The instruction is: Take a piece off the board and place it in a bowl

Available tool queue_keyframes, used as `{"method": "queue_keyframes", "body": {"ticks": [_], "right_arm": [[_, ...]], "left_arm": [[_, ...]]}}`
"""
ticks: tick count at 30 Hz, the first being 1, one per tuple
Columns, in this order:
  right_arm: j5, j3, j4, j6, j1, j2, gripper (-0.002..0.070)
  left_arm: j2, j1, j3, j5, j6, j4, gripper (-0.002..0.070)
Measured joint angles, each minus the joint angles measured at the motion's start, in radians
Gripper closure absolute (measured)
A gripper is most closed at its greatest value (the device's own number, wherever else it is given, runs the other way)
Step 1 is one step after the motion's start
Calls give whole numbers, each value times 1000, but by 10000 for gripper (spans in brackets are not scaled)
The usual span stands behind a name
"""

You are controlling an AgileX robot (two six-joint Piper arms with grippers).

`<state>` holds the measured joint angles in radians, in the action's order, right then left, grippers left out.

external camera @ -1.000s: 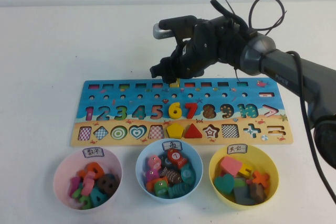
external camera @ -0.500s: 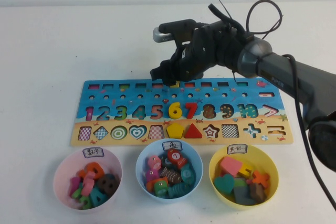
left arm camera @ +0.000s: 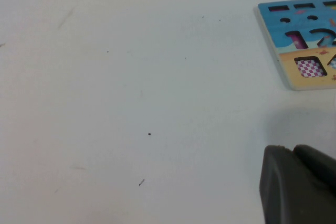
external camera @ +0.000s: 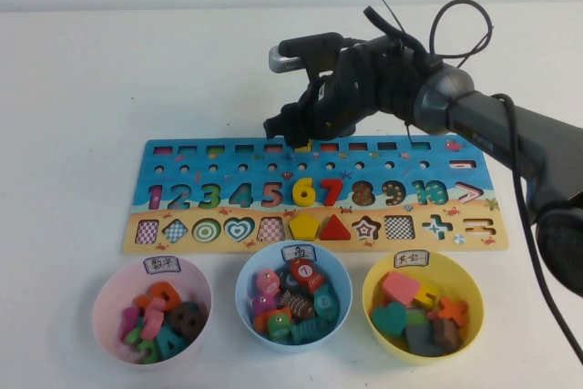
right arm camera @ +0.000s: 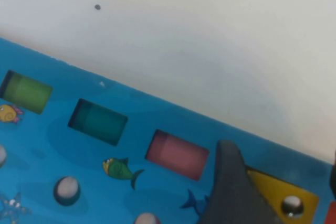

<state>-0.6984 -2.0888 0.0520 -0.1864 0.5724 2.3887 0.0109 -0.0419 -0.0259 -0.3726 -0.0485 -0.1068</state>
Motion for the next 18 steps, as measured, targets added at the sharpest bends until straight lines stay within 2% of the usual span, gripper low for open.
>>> {"method": "queue_keyframes", "body": {"ticks": [8, 15, 18], "right_arm": [[0, 0, -2, 0, 0, 0, 325], [0, 0, -2, 0, 0, 0, 432], [0, 0, -2, 0, 0, 0, 449]], "left_arm": [[0, 0, 0, 0, 0, 0, 679], [0, 0, 0, 0, 0, 0, 679], [0, 0, 0, 0, 0, 0, 679]]}}
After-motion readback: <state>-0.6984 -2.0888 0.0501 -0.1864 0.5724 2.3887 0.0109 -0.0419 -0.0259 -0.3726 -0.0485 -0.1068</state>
